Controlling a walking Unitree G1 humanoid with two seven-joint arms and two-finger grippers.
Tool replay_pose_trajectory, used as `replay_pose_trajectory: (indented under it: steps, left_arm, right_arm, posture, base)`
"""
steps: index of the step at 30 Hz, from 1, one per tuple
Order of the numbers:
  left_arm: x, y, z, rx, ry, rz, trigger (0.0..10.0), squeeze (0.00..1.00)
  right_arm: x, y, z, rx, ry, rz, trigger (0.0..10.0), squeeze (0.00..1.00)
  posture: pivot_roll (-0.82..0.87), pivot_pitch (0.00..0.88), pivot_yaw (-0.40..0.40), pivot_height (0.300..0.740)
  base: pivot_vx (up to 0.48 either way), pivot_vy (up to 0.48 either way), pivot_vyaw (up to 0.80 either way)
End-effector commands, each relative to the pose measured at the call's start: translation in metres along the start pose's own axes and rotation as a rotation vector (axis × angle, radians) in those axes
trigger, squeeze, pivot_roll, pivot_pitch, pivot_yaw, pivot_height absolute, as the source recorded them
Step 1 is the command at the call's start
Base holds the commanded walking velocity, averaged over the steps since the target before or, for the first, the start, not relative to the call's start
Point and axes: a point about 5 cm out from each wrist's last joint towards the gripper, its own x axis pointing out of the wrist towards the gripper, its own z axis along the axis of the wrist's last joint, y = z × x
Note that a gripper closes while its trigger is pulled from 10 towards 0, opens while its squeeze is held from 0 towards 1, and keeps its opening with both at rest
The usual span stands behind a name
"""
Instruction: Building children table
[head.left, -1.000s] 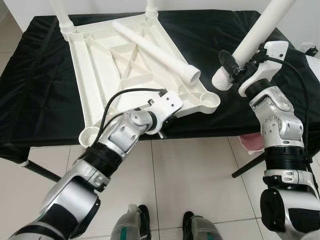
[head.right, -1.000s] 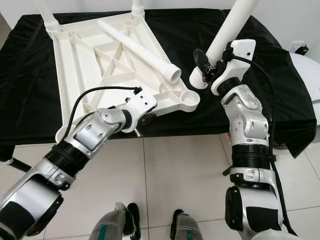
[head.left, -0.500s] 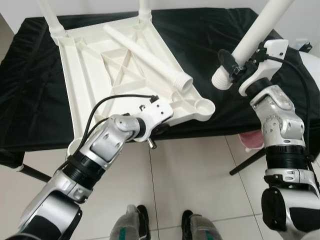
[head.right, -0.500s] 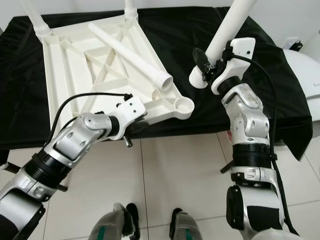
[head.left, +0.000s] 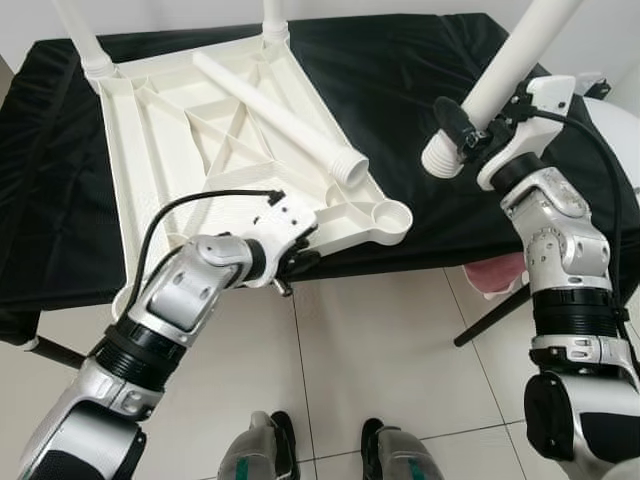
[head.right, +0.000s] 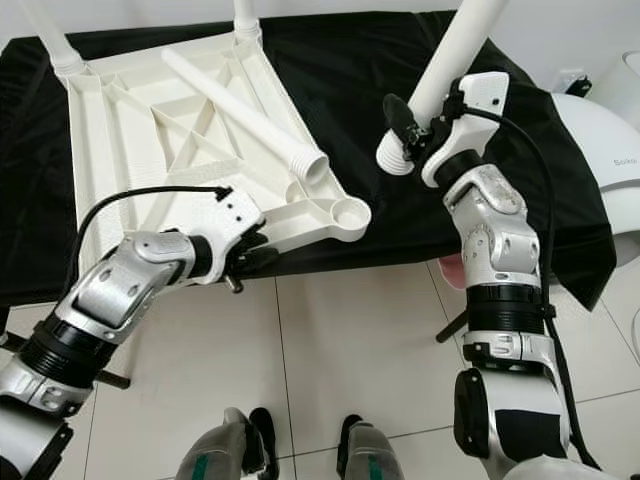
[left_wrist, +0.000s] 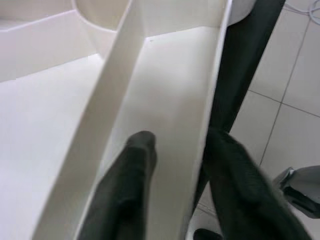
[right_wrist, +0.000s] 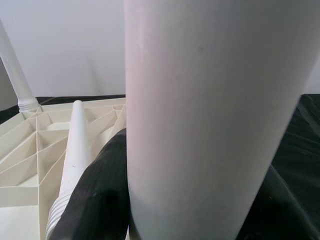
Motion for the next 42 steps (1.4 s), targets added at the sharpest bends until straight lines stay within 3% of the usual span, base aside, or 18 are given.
replay_pose_trajectory:
  steps: [1, 9, 11, 19, 30, 36, 42]
  left_arm:
    - [-0.008, 0.007, 0.001, 0.011, -0.002, 0.035, 10.0, 0.0]
    - [-0.011, 0.009, 0.022, 0.01, -0.086, 0.015, 10.0, 0.0]
    - [-0.007, 0.004, 0.038, 0.011, -0.144, -0.008, 10.0, 0.0]
    - [0.002, -0.009, 0.068, -0.01, -0.253, -0.066, 10.0, 0.0]
    - [0.017, -0.023, 0.066, 0.002, -0.232, -0.119, 10.0, 0.0]
    - [0.041, -0.033, 0.048, 0.046, -0.115, -0.113, 10.0, 0.0]
    - [0.05, -0.035, 0.044, 0.06, -0.08, -0.093, 10.0, 0.0]
  right_arm:
    - [0.004, 0.003, 0.005, -0.005, -0.013, 0.027, 10.0, 0.0]
    - [0.004, 0.006, 0.003, -0.002, -0.008, 0.051, 10.0, 0.0]
    - [0.002, 0.011, -0.001, 0.008, 0.003, 0.083, 10.0, 0.0]
    - [-0.009, 0.015, -0.019, 0.015, 0.064, 0.145, 10.0, 0.0]
    - [-0.015, 0.007, -0.017, 0.006, 0.065, 0.112, 10.0, 0.0]
    - [-0.021, 0.002, -0.01, -0.007, 0.047, 0.088, 10.0, 0.0]
    - [-0.023, 0.001, -0.007, -0.008, 0.037, 0.076, 10.0, 0.0]
  posture:
    - [-0.1, 0.181, 0.012, 0.74]
    - [-0.1, 0.179, 0.009, 0.74]
    - [-0.11, 0.174, 0.009, 0.74]
    - [-0.11, 0.172, 0.013, 0.74]
    - [-0.13, 0.186, 0.033, 0.74]
    - [-0.14, 0.192, 0.044, 0.74]
    - [-0.15, 0.194, 0.05, 0.74]
  base:
    - [0.0, 0.0, 0.0]
    - [0.0, 0.0, 0.0]
    - [0.0, 0.0, 0.0]
    - [0.0, 0.0, 0.0]
    - [0.0, 0.0, 0.0]
    - [0.0, 0.0, 0.0]
    - [0.0, 0.0, 0.0]
